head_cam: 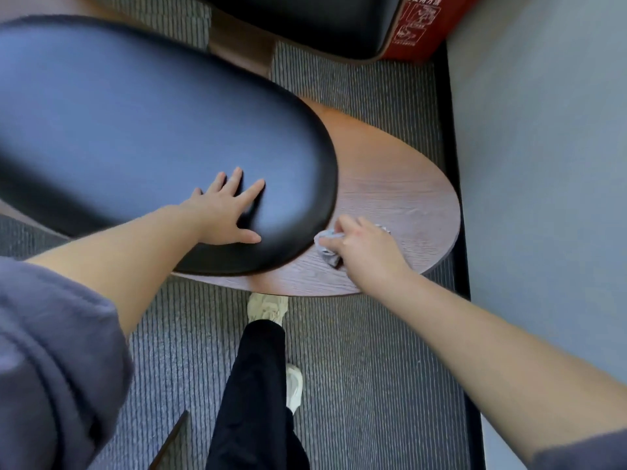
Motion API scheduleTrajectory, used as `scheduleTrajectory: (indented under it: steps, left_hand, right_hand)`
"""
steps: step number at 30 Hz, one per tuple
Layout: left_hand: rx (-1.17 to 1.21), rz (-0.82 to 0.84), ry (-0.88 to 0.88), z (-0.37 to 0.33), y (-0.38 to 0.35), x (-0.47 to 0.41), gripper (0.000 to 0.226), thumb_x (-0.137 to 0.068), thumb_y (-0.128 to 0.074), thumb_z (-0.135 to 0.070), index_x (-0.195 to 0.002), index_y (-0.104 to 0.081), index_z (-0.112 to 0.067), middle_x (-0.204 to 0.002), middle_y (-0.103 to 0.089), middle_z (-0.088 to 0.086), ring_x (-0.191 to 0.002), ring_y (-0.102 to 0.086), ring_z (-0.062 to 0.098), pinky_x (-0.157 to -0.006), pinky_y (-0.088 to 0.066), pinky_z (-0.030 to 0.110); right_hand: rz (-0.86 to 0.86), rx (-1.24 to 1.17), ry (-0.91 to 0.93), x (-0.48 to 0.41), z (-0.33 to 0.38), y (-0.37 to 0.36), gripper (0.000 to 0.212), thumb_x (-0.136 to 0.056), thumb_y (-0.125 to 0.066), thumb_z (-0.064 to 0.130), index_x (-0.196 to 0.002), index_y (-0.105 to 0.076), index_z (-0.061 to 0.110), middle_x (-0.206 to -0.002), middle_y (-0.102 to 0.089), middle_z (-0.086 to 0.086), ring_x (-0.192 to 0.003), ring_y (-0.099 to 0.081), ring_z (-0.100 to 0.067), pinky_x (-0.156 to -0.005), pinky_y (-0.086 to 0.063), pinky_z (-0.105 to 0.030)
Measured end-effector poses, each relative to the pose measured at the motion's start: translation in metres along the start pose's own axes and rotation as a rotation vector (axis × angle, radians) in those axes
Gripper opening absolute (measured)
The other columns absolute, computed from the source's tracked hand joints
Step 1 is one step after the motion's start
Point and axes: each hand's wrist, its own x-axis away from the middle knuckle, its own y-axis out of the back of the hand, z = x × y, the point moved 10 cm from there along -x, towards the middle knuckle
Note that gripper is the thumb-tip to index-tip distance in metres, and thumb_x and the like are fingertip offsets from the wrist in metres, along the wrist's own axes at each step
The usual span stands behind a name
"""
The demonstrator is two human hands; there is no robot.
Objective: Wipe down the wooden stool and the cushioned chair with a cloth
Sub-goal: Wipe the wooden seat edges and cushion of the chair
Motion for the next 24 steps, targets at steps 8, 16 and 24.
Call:
scheduleTrajectory:
  steps: [8, 16, 24]
  left_hand:
    - [0.211, 0.058, 0.088, -0.010, 0.029, -0.036, 0.112, -0.073, -0.054, -0.080, -0.153, 0.010, -0.035, -0.161, 0.020, 0.004, -0.148, 0.015, 0.035, -0.113, -0.017, 0.064]
    - [0.325, 0.080, 0.193, -0.031, 0.046, -0.074, 0.127, -0.064, -0.058, -0.085, -0.150, 0.022, -0.036, -0.157, 0.032, 0.003, -0.145, 0.025, 0.035, -0.104, -0.013, 0.076]
    - [0.266, 0.265, 0.224, -0.032, 0.024, -0.087, 0.136, -0.058, -0.049, -0.093, -0.137, 0.044, -0.033, -0.142, 0.053, 0.008, -0.136, 0.040, 0.040, -0.102, -0.002, 0.080]
  right_hand:
    - [-0.056, -0.014, -0.092, -0.047, -0.062, 0.020, 0.030, -0.092, -0.051, 0.016, -0.106, -0.070, 0.035, -0.112, -0.049, 0.000, -0.102, -0.045, -0.026, -0.076, -0.039, -0.036]
    - [-0.048, 0.032, -0.142, -0.122, -0.104, 0.037, 0.033, -0.094, -0.048, 0.017, -0.120, -0.064, 0.031, -0.117, -0.043, -0.005, -0.110, -0.042, -0.029, -0.081, -0.045, -0.041]
    - [-0.031, 0.026, -0.152, -0.203, -0.120, 0.041, 0.030, -0.092, -0.050, 0.011, -0.115, -0.062, 0.024, -0.121, -0.041, -0.007, -0.110, -0.042, -0.031, -0.084, -0.040, -0.042]
